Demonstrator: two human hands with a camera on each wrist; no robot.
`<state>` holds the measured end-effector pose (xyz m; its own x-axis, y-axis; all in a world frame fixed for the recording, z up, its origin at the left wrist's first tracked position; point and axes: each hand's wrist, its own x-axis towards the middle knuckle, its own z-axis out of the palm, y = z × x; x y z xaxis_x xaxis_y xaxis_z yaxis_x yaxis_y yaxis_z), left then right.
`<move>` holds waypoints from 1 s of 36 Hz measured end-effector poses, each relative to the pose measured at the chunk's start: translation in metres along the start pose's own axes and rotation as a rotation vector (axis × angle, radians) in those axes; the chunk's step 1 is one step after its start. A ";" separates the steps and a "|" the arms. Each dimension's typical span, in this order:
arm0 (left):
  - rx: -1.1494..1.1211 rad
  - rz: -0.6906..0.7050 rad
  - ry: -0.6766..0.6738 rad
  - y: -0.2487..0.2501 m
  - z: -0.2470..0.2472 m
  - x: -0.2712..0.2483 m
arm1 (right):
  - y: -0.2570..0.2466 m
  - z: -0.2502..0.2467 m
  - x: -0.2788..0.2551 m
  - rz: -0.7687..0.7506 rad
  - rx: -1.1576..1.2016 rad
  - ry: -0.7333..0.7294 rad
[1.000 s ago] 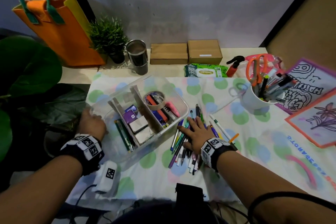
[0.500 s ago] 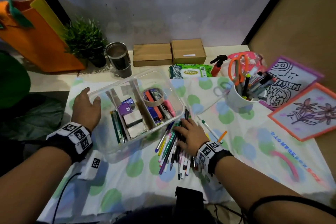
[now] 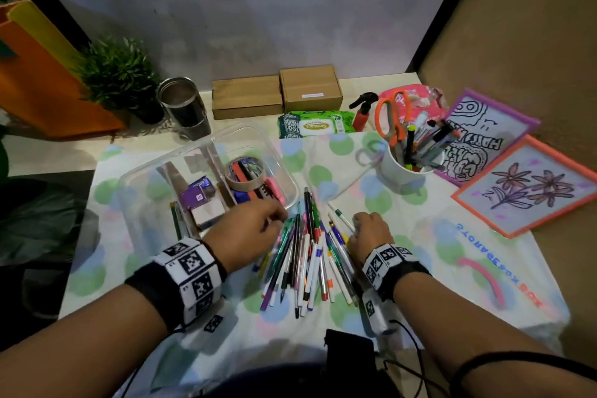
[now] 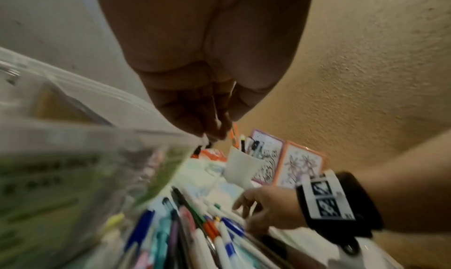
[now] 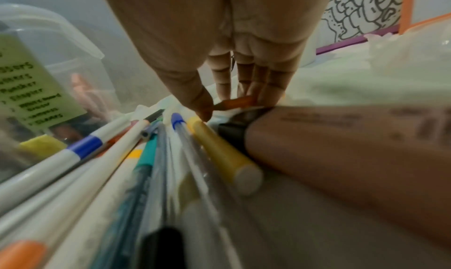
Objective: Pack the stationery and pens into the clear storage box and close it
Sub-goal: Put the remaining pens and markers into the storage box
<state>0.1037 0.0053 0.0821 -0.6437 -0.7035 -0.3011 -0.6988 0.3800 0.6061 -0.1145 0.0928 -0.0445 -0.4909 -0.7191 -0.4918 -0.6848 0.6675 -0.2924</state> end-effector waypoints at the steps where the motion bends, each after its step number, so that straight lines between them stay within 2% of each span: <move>1: 0.014 0.007 -0.049 0.003 0.008 0.001 | 0.000 0.001 0.000 -0.007 0.012 -0.016; 5: 0.148 0.029 -0.247 0.012 0.045 0.017 | -0.005 0.002 -0.002 -0.004 0.105 -0.053; 9: 0.223 -0.100 -0.357 0.015 0.078 0.039 | -0.017 0.003 -0.004 -0.051 0.154 -0.082; 12: 0.226 -0.153 -0.362 0.015 0.092 0.049 | -0.018 0.004 -0.008 -0.073 0.083 -0.068; 14: 0.203 -0.151 -0.349 0.014 0.098 0.052 | -0.015 0.002 -0.012 -0.053 0.018 0.032; 16: 0.179 -0.148 -0.322 0.012 0.102 0.053 | -0.011 -0.003 -0.015 0.010 0.049 0.120; 18: 0.172 -0.157 -0.293 0.012 0.106 0.054 | -0.005 -0.004 -0.014 0.122 0.118 0.089; 21: 0.164 -0.189 -0.252 0.013 0.111 0.055 | 0.005 -0.001 -0.012 0.245 0.211 -0.050; 26: 0.180 -0.220 -0.254 0.013 0.124 0.053 | 0.006 0.006 -0.014 0.093 0.168 -0.126; 30: 0.184 -0.220 -0.218 0.016 0.129 0.056 | 0.001 0.008 -0.016 0.030 0.115 -0.154; 36: 0.143 -0.267 -0.200 0.016 0.133 0.057 | 0.004 0.013 -0.015 -0.036 0.054 -0.100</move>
<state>0.0139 0.0511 -0.0230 -0.4709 -0.6633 -0.5816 -0.8781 0.2889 0.3814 -0.1023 0.1088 -0.0488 -0.4087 -0.7218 -0.5585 -0.6695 0.6530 -0.3540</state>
